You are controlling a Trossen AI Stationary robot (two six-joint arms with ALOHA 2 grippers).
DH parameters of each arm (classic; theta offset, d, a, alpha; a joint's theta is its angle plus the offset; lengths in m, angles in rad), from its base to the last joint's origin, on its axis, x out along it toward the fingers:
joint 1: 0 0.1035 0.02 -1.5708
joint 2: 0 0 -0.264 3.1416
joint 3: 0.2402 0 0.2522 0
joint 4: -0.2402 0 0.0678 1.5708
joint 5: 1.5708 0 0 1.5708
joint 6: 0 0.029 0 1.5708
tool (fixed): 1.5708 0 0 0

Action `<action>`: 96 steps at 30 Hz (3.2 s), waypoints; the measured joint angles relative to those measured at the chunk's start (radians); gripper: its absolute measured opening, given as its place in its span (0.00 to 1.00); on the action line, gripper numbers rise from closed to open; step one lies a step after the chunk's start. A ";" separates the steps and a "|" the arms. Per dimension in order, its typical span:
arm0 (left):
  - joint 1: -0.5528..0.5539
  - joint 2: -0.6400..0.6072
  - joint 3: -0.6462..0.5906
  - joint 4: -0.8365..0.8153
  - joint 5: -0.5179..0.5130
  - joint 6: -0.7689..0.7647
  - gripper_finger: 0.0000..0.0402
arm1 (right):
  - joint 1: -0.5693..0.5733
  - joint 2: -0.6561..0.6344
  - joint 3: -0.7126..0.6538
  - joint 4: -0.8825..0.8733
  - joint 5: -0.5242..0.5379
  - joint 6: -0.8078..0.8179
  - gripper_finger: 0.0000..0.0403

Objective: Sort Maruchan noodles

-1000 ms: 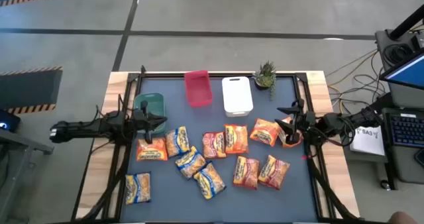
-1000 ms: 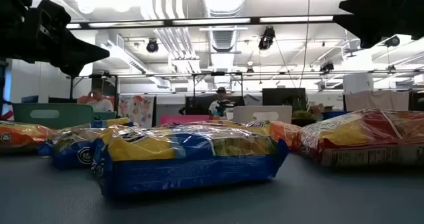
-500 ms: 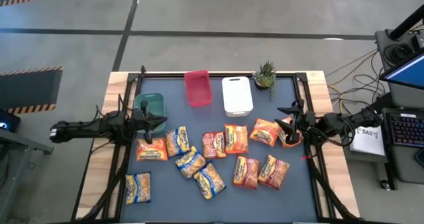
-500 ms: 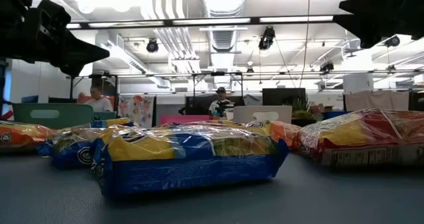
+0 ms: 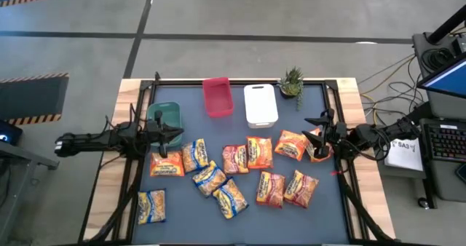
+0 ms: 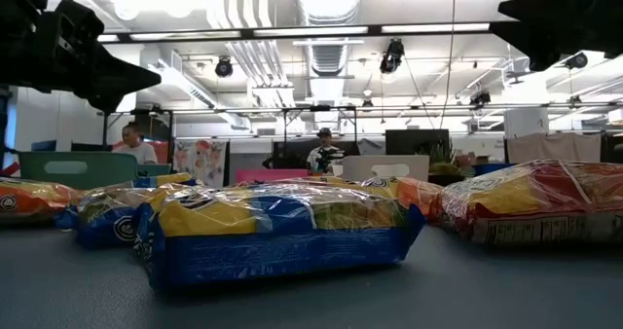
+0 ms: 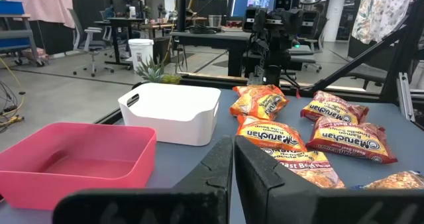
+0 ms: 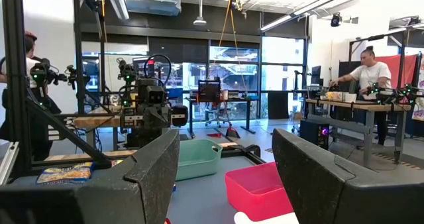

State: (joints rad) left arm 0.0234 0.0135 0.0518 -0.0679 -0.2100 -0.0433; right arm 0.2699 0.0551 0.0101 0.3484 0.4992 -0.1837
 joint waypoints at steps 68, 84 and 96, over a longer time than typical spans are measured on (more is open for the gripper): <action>0.000 0.195 -0.001 0.558 -0.402 -0.271 0.00 | -0.034 0.500 0.507 -0.314 0.392 0.540 0.57; 0.000 0.370 0.073 0.573 -0.263 -0.133 0.00 | -0.143 0.816 0.780 -0.575 0.335 0.716 0.57; 0.000 0.562 0.141 0.568 -0.063 -0.174 0.00 | -0.258 1.042 1.002 -0.716 0.054 0.705 0.57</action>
State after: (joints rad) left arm 0.0231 0.5757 0.1926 0.5003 -0.2729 -0.2175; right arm 0.0118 1.0969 1.0118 -0.3672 0.5534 0.5212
